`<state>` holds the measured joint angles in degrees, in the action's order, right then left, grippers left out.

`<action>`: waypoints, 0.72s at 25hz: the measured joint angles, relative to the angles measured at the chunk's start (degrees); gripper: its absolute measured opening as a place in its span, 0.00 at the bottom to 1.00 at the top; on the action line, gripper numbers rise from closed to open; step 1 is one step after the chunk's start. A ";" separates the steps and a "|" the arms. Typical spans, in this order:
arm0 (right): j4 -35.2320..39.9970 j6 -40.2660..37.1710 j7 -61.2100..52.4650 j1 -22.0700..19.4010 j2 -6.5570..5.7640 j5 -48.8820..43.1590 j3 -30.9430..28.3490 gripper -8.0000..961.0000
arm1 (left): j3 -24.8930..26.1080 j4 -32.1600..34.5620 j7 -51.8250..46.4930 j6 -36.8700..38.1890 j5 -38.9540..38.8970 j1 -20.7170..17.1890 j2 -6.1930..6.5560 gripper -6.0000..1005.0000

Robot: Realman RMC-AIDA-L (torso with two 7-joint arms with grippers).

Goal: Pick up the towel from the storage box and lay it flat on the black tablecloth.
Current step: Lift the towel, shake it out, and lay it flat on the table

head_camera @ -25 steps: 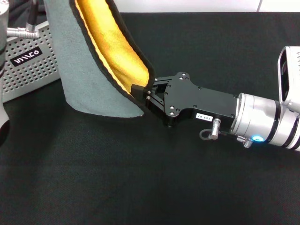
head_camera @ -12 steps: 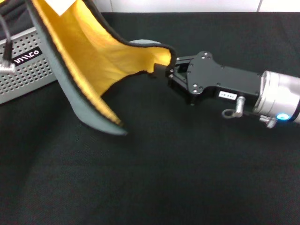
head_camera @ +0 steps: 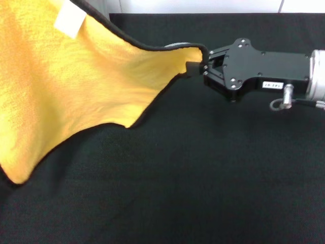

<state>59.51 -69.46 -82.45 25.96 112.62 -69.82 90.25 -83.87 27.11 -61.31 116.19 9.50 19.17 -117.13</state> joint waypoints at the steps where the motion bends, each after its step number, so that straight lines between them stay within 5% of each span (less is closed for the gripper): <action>1: 1.23 -0.79 -1.51 -0.20 0.05 -1.69 -1.31 0.03 | 0.02 -0.10 -0.19 0.00 0.25 -0.16 0.28 0.03; 18: 16.32 -9.56 -11.93 -5.22 0.54 -12.46 -11.05 0.04 | 0.02 1.05 -3.87 0.07 5.58 -3.58 2.93 0.03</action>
<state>75.83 -79.02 -94.38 20.74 113.15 -82.28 79.19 -83.85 28.16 -65.18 116.26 15.09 15.59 -114.20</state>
